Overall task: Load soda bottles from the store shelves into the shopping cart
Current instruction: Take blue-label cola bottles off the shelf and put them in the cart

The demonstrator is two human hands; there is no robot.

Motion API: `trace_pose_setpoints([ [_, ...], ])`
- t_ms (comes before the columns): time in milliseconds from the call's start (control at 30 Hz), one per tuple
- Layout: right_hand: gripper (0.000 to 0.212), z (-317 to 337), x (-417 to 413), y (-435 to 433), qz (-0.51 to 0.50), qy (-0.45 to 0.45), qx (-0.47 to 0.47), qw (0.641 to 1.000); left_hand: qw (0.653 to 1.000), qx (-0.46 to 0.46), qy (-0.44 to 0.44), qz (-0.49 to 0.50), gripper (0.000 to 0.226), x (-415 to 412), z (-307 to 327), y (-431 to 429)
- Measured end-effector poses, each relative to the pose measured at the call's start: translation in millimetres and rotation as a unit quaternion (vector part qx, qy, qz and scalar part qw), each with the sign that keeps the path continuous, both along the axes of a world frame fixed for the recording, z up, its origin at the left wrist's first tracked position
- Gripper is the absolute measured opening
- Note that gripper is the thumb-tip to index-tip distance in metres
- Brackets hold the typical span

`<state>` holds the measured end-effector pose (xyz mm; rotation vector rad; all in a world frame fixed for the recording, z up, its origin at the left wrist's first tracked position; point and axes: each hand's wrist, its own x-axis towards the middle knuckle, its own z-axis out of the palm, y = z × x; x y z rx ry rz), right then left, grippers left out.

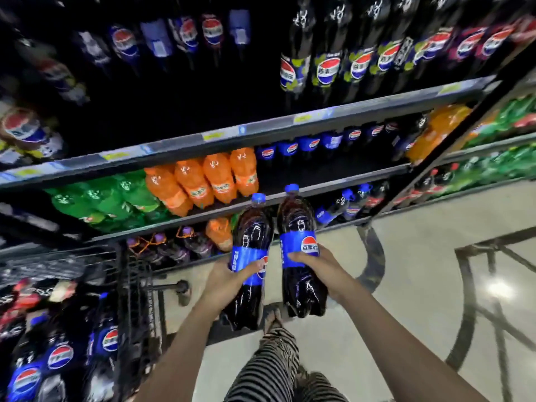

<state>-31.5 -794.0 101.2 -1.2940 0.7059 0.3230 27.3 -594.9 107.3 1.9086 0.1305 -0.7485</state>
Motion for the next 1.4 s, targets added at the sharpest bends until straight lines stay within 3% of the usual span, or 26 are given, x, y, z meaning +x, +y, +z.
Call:
trace_pose_setpoints([
  [67, 0.053, -20.7, 14.3, -26.1, -0.023, -0.001, -0.015, 1.000, 1.000, -0.010, -0.009, -0.028, 0.017, 19.0, -20.9, -35.7],
  [300, 0.020, -99.4, 71.4, -115.4, -0.099, -0.047, -0.048, 0.993, 0.997, -0.045, -0.057, -0.001, 0.014, 80.2, -111.4, -130.7],
  [367, 0.016, -119.9, 92.5, -139.9, -0.103, -0.084, -0.056, 0.990, 0.993, -0.068, -0.091, 0.012, 0.015, 100.0, -131.4, -157.5],
  [433, 0.025, -138.5, 114.8, -163.3, -0.090, -0.129, -0.076, 0.985, 0.987, -0.093, -0.128, 0.020, 0.021, 122.8, -154.4, -182.3],
  [567, 0.010, -173.7, 152.2, -199.8, -0.074, -0.222, -0.105, 0.967, 0.970, -0.148, -0.185, 0.049, 0.018, 159.0, -188.7, -220.8],
  [733, 0.025, -205.6, 196.7, -229.7, -0.032, -0.315, -0.158, 0.935, 0.942, -0.222, -0.247, 0.057, 0.022, 190.0, -219.8, -247.8],
  [833, 0.035, -214.3, 221.7, -235.5, -0.022, -0.375, -0.179, 0.909, 0.918, -0.229, -0.316, 0.068, 0.036, 209.6, -230.7, -253.0],
  [1067, 0.043, -223.3, 275.1, -218.2, -0.113, -0.451, -0.258, 0.847, 0.872, -0.251, -0.409, 0.092, 0.044, 242.6, -235.0, -242.3],
  [1200, 0.051, -236.1, 293.1, -208.1, -0.128, -0.462, -0.311, 0.821, 0.836, -0.228, -0.489, 0.097, 0.033, 256.6, -235.7, -232.7],
  [1333, 0.070, -250.0, 305.5, -205.2, -0.136, -0.457, -0.325, 0.817, 0.838, -0.189, -0.507, 0.073, 0.053, 273.9, -254.2, -225.6],
  [1400, 0.066, -252.6, 310.1, -207.3, -0.141, -0.463, -0.325, 0.812, 0.845, -0.165, -0.505, 0.062, 0.055, 281.9, -266.4, -224.3],
])
